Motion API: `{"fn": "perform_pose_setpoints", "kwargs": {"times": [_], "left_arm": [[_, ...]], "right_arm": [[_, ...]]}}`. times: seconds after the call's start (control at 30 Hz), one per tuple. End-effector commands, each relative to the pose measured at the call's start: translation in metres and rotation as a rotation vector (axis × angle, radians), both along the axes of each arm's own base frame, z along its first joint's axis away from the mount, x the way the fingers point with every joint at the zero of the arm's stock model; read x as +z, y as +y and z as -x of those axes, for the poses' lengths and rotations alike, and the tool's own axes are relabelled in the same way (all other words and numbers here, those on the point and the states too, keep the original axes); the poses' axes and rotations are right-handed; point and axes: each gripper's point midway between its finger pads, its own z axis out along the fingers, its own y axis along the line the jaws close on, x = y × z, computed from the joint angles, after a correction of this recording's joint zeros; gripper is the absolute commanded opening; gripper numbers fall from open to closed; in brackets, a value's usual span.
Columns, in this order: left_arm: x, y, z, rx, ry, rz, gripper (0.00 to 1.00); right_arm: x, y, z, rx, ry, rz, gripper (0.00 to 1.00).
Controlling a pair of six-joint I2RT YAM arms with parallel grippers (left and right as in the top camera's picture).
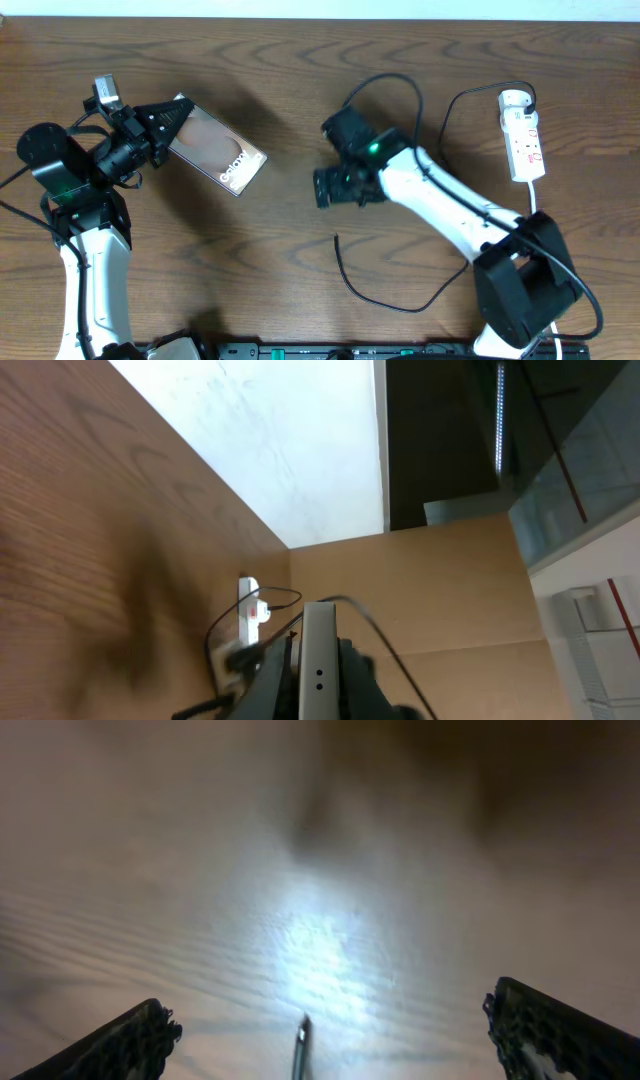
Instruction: Plug charger to phone and switch on socket
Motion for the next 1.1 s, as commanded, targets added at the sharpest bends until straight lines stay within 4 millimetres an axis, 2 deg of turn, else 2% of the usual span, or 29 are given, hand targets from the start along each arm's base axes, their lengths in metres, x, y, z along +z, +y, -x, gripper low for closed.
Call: {"fn": "perform_pose_setpoints", "kwargs": {"times": [0.0, 0.13, 0.3, 0.53, 0.73, 0.87, 0.93, 1.07], "left_arm": [[0.005, -0.001, 0.003, -0.024, -0.030, -0.016, 0.07], [0.005, -0.003, 0.005, -0.043, -0.047, -0.030, 0.07], [0.005, -0.003, 0.007, -0.056, -0.076, -0.054, 0.07], [0.006, 0.015, 0.012, -0.037, -0.077, -0.050, 0.07], [0.006, 0.022, 0.016, -0.037, -0.078, -0.048, 0.07], [0.006, 0.022, 0.016, -0.037, -0.079, -0.048, 0.07], [0.006, 0.022, 0.016, -0.036, -0.079, -0.048, 0.07], [0.006, 0.023, 0.016, -0.034, -0.079, -0.049, 0.07]], "right_arm": [[-0.015, -0.009, 0.020, -0.052, 0.018, 0.074, 0.95], [-0.032, -0.013, 0.039, -0.062, 0.057, 0.099, 0.94], [-0.044, -0.020, 0.056, -0.061, 0.098, 0.127, 0.93], [-0.048, -0.011, 0.074, -0.046, 0.120, 0.141, 0.93], [-0.049, 0.000, 0.084, -0.039, 0.103, 0.145, 0.93], [-0.051, -0.001, 0.085, -0.056, 0.079, 0.165, 0.88], [-0.051, -0.002, 0.084, -0.065, 0.076, 0.169, 0.75], [-0.052, -0.005, 0.083, -0.095, 0.065, 0.185, 0.59]]}}
